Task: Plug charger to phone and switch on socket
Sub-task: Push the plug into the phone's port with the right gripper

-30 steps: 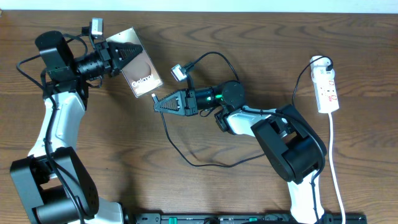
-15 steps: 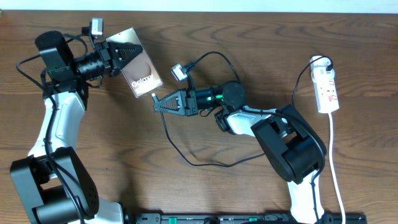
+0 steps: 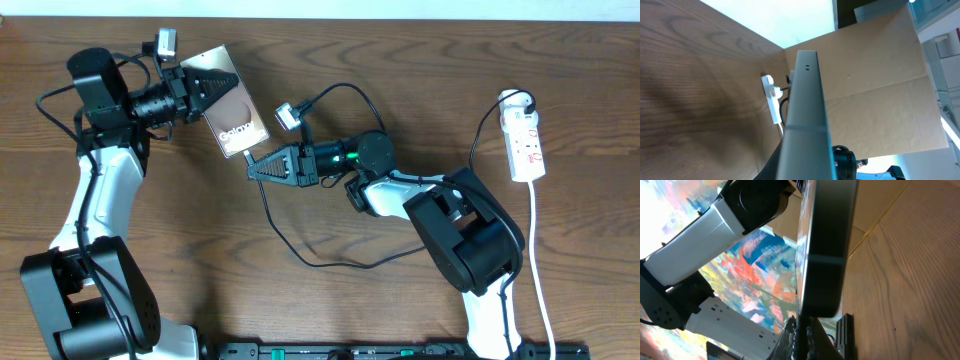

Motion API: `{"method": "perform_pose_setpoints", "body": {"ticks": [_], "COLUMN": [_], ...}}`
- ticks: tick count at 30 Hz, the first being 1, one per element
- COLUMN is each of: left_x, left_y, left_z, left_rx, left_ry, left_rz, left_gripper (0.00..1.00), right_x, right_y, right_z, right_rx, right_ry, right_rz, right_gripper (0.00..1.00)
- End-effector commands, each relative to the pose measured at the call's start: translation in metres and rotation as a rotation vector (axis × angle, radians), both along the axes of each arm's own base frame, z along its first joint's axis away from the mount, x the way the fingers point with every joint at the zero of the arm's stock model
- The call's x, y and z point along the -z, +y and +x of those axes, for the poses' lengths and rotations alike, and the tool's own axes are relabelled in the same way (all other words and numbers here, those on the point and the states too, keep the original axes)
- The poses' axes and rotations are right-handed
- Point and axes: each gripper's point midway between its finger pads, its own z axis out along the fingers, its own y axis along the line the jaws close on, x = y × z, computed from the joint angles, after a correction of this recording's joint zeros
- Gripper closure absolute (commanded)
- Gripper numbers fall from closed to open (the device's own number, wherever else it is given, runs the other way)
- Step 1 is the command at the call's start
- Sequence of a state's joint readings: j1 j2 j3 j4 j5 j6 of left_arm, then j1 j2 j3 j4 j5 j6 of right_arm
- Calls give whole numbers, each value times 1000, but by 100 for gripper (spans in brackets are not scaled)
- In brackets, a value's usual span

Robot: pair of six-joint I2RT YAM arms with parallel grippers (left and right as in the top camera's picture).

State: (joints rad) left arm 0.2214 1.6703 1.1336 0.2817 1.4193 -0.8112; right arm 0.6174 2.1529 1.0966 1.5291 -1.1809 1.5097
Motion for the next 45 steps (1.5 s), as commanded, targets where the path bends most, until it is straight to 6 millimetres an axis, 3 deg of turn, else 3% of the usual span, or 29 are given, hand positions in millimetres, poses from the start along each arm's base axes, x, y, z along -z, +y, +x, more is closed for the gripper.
{"method": "perform_pose_setpoints", "body": {"ticks": [1, 28, 45], "left_x": [-5, -5, -5], "left_y": [-3, -3, -3], "left_z": [-7, -7, -7], "left_rx": [33, 33, 33], "left_ry": [-22, -22, -21], "left_rz": [-6, -6, -6], "left_gripper": [93, 92, 93], "right_x": [-8, -7, -10], "right_y": [-2, -13, -7], "right_z": [1, 14, 14], "right_rx": [12, 38, 61], "right_ry": [-27, -29, -16], "right_rz": [25, 19, 36], "right_gripper": [99, 99, 99]}}
